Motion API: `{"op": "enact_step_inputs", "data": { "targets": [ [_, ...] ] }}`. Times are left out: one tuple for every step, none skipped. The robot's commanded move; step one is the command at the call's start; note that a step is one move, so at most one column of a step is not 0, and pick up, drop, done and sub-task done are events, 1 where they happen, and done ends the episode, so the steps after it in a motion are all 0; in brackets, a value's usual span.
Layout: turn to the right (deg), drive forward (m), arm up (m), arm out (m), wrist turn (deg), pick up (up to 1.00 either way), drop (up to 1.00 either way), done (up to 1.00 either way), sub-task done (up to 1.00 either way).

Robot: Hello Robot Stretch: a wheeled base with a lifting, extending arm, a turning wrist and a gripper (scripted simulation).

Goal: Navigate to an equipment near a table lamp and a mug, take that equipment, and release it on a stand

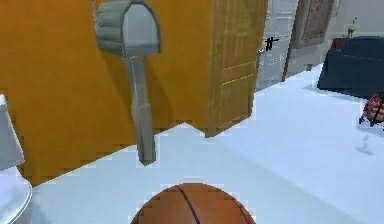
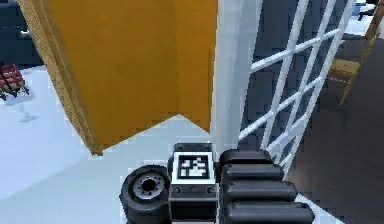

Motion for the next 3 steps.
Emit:
{"op": "enact_step_inputs", "data": {
  "targets": [
    [27.0, 0.00, 0.00, 0.00, 0.0, 0.00, 0.00, 0.00, 0.00],
    [0.0, 1.00, 0.00, 0.00, 0.0, 0.00, 0.00, 0.00, 0.00],
    [0.0, 1.00, 0.00, 0.00, 0.0, 0.00, 0.00, 0.00, 0.00]
  ]
}}
